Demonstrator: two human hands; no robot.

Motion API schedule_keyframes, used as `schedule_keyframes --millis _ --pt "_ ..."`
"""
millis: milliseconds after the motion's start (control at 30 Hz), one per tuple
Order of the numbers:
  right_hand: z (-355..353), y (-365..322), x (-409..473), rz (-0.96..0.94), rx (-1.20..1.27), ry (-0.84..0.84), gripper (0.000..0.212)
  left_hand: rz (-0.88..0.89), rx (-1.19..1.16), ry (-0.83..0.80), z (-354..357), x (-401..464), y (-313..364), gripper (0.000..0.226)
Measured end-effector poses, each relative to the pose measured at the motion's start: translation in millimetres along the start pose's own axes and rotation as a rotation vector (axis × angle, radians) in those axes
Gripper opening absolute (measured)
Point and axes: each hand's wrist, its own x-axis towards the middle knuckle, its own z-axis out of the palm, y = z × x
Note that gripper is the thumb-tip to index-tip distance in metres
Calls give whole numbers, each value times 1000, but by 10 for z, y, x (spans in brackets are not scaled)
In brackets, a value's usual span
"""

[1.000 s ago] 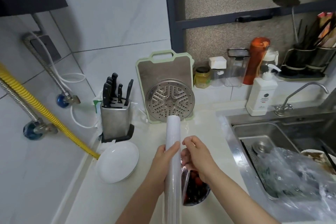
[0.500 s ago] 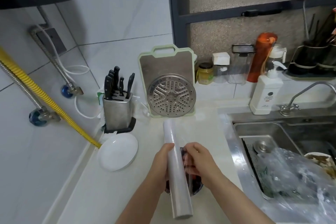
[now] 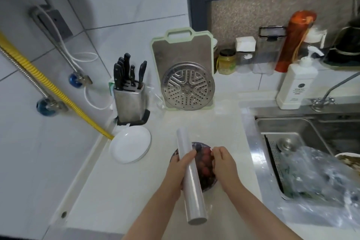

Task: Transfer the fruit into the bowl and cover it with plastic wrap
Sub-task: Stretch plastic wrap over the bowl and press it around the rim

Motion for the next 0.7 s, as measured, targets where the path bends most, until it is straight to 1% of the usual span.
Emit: schedule_keyframes --millis 33,67,167,267,300,333,400,433,467,533,600,700 --pt "-11 17 33 -15 -38 2 28 -21 -7 -19 -10 25 -18 61" --pt "-26 17 58 -34 -74 7 27 -38 -35 -44 -20 52 -35 63" --pt "-79 -2 143 -71 -144 47 25 -58 -143 -89 -63 109 -18 47" --pt "-108 15 195 -96 -236 86 25 -46 -113 -98 -102 243 -1 60" --pt "-111 32 206 -94 -252 104 24 -66 -108 -110 -113 279 12 61" --pt "-113 50 215 -91 -269 123 24 -97 -84 -136 -127 315 23 57" --pt "-107 90 243 -82 -301 158 23 -135 -37 -201 -171 375 52 35" --pt "-106 110 261 -74 -311 175 24 -152 -32 -231 -190 407 66 29" --pt "-107 126 272 -65 -320 191 24 -161 -53 -256 -223 464 54 33" --pt "-103 138 284 -51 -332 225 24 -168 -106 -295 -290 554 54 50" --pt "-89 136 293 -36 -329 256 25 -136 -72 -300 -364 618 65 48" --pt "-44 150 304 -1 -342 283 24 -91 55 -295 -480 680 96 52"
